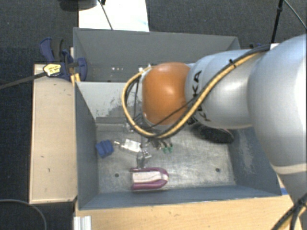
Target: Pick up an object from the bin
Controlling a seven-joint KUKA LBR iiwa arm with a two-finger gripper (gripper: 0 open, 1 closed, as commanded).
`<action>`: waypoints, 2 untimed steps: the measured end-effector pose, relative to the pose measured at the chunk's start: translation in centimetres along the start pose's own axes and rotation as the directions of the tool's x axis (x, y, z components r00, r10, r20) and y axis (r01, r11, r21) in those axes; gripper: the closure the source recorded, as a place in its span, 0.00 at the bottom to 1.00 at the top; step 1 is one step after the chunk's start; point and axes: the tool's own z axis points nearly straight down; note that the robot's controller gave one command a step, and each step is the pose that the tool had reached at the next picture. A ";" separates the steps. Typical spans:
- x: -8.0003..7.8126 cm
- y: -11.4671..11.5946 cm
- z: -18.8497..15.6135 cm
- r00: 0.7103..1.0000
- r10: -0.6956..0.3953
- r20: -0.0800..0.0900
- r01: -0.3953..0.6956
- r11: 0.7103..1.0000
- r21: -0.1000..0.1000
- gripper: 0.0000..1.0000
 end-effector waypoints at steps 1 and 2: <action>-1.3 -2.0 3.8 0.995 0.097 0.000 -0.097 0.995 -0.001 0.00; -1.3 0.2 4.4 0.980 0.200 0.005 -0.200 0.980 -0.003 0.00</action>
Offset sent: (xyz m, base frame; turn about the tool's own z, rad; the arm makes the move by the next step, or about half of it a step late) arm 0.0176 -0.0151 -0.0367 0.0957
